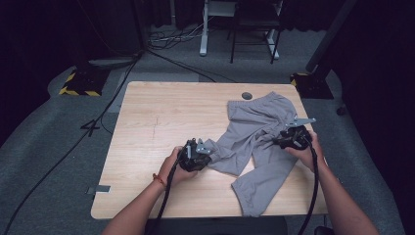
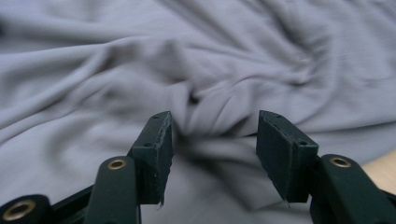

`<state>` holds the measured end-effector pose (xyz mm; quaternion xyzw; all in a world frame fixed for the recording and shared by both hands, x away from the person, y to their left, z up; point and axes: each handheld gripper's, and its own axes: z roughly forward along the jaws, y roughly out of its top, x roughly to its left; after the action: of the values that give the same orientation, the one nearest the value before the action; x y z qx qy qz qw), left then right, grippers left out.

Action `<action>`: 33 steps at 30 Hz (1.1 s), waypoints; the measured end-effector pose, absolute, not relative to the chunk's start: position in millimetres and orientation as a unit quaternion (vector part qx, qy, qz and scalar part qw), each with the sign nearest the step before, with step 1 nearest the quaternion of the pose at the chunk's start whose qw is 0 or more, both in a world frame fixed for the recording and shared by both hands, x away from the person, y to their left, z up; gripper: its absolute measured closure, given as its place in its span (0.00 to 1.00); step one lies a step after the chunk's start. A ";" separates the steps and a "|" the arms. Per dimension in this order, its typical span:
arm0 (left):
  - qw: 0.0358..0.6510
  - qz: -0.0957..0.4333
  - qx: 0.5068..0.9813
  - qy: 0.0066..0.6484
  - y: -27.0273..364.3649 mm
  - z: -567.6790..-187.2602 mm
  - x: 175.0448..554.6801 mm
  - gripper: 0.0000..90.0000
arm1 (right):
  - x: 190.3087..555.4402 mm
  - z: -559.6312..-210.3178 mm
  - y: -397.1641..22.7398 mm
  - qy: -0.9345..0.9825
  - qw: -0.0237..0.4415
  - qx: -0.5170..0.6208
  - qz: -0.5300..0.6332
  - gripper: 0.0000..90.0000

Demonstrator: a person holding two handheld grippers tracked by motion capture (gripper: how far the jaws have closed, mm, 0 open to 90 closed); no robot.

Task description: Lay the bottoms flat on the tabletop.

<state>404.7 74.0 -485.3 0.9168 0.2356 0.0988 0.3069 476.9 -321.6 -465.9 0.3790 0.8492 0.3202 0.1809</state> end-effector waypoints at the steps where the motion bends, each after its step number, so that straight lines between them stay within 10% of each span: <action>1: 0.307 0.100 0.917 0.234 73.9 -485.4 404.3 0.98 | 472.8 -466.7 -321.5 0.852 0.179 0.375 0.319 0.52; 12: 0.335 0.125 0.913 0.196 81.2 -467.4 374.6 0.99 | 454.8 -469.7 -306.5 0.868 0.160 0.337 0.329 0.54; 19: 0.376 0.126 0.884 0.247 70.7 -465.7 401.4 0.49 | 452.9 -468.5 -300.7 0.868 0.158 0.331 0.336 0.53; 24: 0.341 0.129 0.900 0.240 54.5 -479.6 416.3 0.39 | 453.8 -471.8 -303.5 0.869 0.157 0.334 0.328 0.52; 33: 0.323 0.100 0.918 0.209 54.7 -483.9 418.5 0.89 | 451.3 -469.9 -325.9 0.855 0.188 0.366 0.316 0.49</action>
<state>418.5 54.7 -483.9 0.9178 0.2090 0.0999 0.3226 451.3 -325.9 -469.9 0.3661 0.8547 0.3164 0.1880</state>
